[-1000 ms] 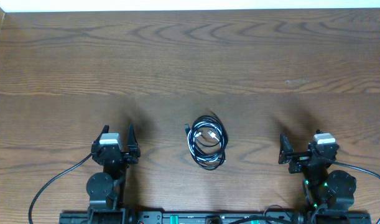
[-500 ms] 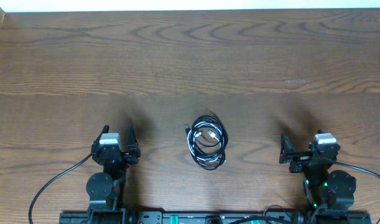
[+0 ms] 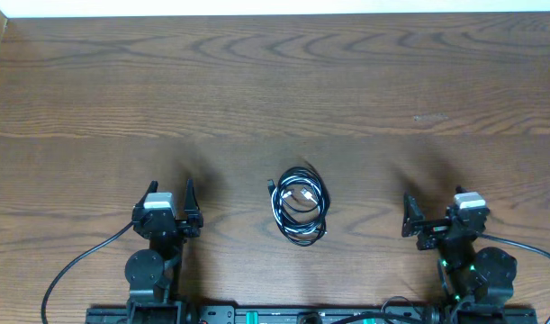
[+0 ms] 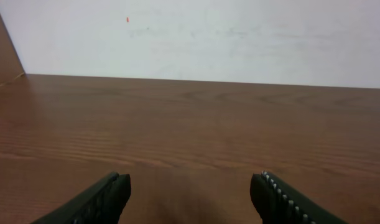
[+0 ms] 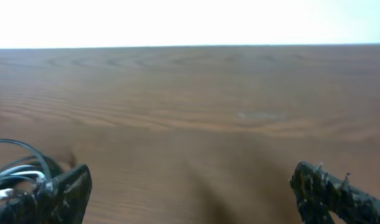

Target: Untangle cables

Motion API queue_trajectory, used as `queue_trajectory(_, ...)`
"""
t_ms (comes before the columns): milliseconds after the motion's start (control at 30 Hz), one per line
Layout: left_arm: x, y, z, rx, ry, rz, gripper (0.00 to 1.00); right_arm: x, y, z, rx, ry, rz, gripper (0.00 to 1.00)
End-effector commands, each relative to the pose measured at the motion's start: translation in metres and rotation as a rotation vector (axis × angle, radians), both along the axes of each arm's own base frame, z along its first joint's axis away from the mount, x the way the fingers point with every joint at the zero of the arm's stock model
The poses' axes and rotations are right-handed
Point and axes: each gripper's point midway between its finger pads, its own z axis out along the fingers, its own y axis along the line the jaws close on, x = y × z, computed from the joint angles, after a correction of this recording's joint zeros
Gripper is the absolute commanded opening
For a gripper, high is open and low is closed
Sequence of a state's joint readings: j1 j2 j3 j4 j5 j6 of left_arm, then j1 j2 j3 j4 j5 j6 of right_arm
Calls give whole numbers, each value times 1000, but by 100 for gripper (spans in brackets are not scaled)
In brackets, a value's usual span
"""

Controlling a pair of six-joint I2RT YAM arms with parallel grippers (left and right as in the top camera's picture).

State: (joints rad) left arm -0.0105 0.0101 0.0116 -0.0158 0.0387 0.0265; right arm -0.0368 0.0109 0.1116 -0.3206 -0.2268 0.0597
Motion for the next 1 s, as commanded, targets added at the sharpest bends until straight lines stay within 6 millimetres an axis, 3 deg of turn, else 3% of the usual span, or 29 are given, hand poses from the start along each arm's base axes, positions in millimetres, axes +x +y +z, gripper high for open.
queue_trajectory(0,0,-9,-2,-15,-2,-46,68,-4,24,13,37,-47,134,99)
queue_trajectory(200,-3,-15,27,-332,-41,-60,68,-10,32,42,41,-107,186,99)
queue_trajectory(400,-8,-43,65,-357,7,-218,67,-17,43,87,55,-105,255,99)
queue_trajectory(533,-11,-63,104,-369,55,-333,67,-16,51,113,94,-31,297,99)
queue_trajectory(700,-16,-82,151,-410,137,-441,67,-13,66,138,217,172,372,99)
queue_trajectory(867,-29,-100,190,-455,174,-555,67,-15,69,137,290,525,350,99)
queue_trajectory(967,-34,-103,199,-464,160,-582,67,-12,71,139,316,672,342,99)
